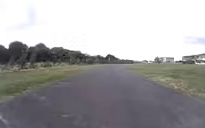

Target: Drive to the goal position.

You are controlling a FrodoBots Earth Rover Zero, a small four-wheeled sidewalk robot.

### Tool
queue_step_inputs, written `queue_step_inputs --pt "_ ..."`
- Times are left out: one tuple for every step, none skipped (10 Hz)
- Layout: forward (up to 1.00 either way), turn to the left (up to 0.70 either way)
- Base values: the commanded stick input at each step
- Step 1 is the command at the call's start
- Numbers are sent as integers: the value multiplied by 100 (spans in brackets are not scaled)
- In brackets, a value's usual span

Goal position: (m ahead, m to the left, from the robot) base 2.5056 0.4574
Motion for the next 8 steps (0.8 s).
queue_step_inputs --pt "70 0" --pt "70 0" --pt "70 0" --pt "70 0" --pt "70 0" --pt "70 0" --pt "70 0" --pt "70 0"
